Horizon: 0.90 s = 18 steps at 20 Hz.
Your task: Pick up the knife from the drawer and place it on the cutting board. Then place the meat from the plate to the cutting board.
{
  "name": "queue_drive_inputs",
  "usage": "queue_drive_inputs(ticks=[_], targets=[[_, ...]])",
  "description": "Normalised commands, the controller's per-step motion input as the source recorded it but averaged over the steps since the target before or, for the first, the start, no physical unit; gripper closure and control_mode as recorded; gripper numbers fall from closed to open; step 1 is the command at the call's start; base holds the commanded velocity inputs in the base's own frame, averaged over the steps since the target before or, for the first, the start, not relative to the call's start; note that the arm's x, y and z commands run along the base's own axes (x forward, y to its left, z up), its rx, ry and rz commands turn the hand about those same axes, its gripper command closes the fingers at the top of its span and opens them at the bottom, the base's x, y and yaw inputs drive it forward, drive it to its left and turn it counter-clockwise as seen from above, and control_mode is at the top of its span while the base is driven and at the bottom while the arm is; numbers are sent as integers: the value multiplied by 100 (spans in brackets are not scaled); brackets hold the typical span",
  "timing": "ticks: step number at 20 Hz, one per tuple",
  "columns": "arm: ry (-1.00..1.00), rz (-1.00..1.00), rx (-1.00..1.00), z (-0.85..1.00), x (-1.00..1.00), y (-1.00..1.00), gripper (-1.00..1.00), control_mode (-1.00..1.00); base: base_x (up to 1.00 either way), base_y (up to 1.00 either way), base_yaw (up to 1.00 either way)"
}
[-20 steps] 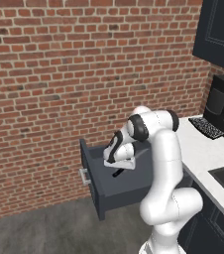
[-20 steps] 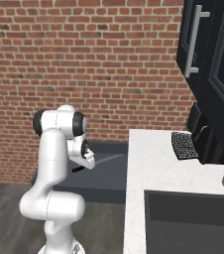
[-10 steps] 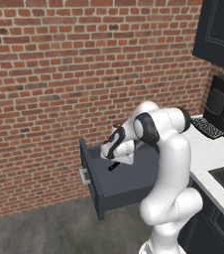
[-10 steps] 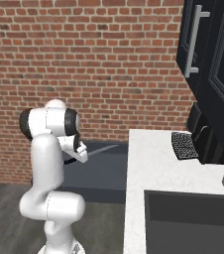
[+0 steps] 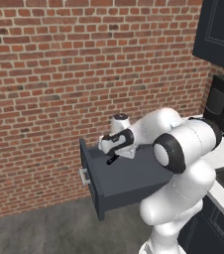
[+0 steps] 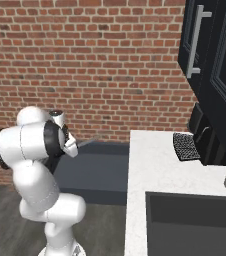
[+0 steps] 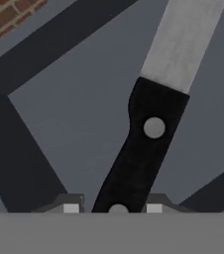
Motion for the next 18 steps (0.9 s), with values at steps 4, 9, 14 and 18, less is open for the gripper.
queue_drive_inputs(ticks=[4,9,14,18], targets=[[-17,-1,5,100,-67,-4,100,-100,0,0,0],[-10,0,4,100,-64,-5,100,-100,0,0,0],[9,-1,-5,100,-42,1,100,-100,0,0,0],[41,0,-22,87,-28,3,100,-100,0,0,0]])
